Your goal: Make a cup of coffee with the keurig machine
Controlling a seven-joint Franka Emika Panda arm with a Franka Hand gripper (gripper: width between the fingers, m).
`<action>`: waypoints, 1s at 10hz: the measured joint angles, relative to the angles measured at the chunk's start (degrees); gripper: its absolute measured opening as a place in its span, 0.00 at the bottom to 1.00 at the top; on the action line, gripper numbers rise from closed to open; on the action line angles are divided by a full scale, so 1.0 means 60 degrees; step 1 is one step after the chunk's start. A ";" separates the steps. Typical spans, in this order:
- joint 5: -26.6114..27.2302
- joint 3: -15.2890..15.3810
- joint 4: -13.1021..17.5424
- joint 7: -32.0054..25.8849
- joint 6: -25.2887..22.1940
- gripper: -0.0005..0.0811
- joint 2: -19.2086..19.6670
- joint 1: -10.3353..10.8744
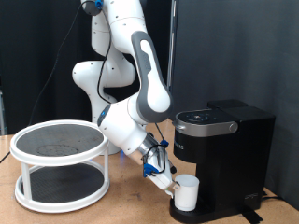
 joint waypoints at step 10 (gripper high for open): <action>0.1254 -0.0217 -0.0582 -0.0897 0.1705 0.91 0.0001 -0.0286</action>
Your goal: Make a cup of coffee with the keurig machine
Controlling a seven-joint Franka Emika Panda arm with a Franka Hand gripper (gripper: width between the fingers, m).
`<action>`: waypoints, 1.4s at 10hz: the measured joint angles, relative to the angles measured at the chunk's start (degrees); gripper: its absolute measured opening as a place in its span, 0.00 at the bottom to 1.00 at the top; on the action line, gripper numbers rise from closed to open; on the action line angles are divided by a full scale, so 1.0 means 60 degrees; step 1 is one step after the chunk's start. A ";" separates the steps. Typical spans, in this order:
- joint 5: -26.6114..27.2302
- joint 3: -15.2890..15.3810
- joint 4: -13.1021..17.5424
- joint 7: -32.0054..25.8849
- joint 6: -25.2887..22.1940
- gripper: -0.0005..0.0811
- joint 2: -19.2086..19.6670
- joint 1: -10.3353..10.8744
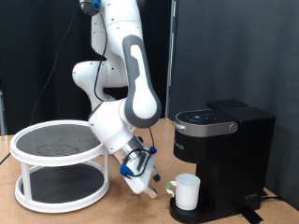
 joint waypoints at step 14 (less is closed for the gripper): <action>-0.3077 -0.0171 -0.1524 0.3332 -0.2878 0.91 -0.3705 -0.0202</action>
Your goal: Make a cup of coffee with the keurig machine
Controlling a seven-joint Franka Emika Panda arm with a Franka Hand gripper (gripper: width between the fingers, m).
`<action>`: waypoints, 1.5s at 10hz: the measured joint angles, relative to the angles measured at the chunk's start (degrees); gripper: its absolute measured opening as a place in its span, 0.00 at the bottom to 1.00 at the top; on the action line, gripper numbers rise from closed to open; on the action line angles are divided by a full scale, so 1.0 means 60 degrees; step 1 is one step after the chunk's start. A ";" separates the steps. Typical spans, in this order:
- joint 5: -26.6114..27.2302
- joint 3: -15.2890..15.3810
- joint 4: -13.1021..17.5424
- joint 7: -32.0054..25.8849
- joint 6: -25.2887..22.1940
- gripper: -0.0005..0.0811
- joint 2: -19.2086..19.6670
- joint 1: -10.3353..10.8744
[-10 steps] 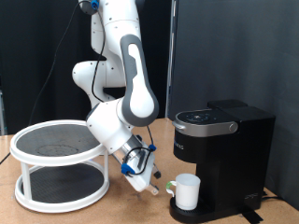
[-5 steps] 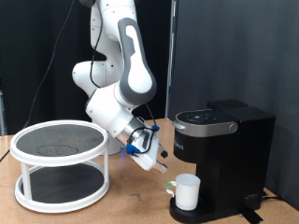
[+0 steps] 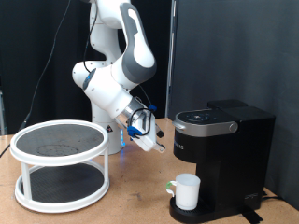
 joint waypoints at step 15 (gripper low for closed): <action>-0.0541 -0.1011 -0.0192 0.1729 -0.3668 0.91 -0.3943 -0.0225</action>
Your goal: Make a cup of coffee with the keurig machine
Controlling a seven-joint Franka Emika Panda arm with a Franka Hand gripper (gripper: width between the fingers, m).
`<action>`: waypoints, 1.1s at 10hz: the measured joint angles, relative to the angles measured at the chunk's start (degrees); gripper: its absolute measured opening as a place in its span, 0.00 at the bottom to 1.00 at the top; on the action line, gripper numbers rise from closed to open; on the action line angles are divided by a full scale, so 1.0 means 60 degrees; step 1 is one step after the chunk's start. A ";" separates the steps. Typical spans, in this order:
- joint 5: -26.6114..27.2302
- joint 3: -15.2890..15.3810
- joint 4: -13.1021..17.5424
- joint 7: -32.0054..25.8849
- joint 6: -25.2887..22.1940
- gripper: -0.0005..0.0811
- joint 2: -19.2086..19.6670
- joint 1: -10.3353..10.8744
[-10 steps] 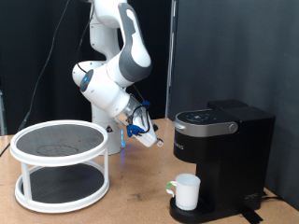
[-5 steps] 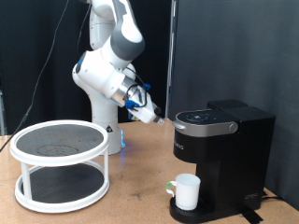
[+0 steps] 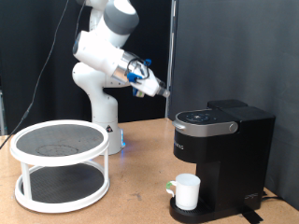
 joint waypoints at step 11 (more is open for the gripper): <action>-0.4817 0.2100 0.2413 0.1833 0.1443 0.91 -0.0145 -0.0332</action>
